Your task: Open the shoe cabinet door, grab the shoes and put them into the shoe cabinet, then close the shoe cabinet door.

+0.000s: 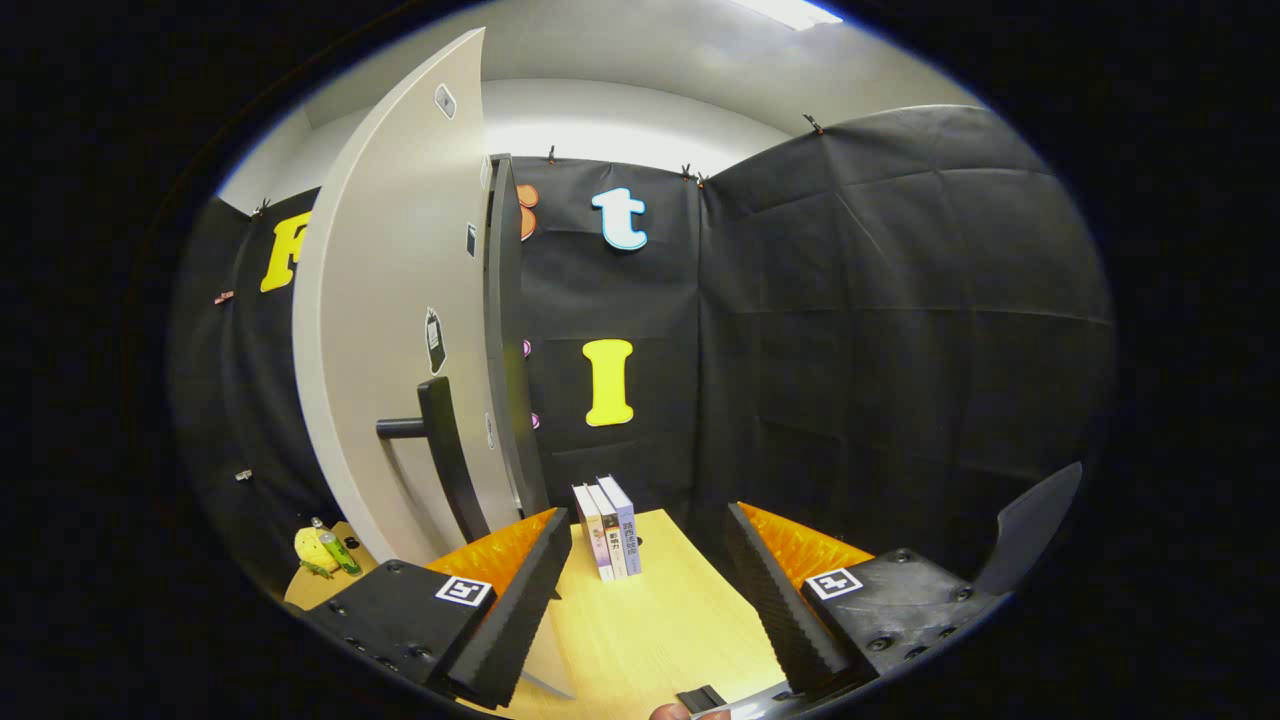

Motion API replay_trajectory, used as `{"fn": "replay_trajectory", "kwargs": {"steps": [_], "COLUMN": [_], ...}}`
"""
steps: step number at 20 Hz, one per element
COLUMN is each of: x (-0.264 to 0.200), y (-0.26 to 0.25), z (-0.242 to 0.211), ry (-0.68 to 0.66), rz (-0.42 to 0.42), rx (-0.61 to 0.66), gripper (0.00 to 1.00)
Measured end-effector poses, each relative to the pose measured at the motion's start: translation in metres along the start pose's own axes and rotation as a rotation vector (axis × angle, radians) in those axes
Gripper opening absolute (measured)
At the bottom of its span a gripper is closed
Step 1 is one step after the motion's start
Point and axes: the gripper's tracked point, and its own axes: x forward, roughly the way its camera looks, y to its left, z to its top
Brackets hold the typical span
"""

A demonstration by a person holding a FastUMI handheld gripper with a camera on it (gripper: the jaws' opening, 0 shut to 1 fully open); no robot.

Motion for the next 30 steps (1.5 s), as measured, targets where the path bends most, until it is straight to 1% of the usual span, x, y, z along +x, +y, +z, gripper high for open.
{"fn": "replay_trajectory", "kwargs": {"steps": [2,4,6,10,12,15,21,27,30], "x": [0.006,0.006,0.005,0.001,-0.003,-0.009,-0.023,-0.027,-0.026], "y": [0.010,0.013,0.018,0.022,0.032,0.054,0.096,0.151,0.182], "z": [0.000,0.001,-0.003,-0.003,-0.004,-0.006,-0.009,-0.018,-0.020], "ry": [0.011,0.001,0.011,0.012,0.014,0.016,0.002,0.017,0.018], "rz": [0.037,0.040,0.051,0.030,0.035,0.051,0.034,0.064,0.094], "rx": [0.011,-0.008,0.001,0.000,0.002,-0.014,-0.055,-0.040,-0.044], "gripper": [0.98,0.97,0.97,0.97,0.97,0.97,0.97,0.97,0.97]}}
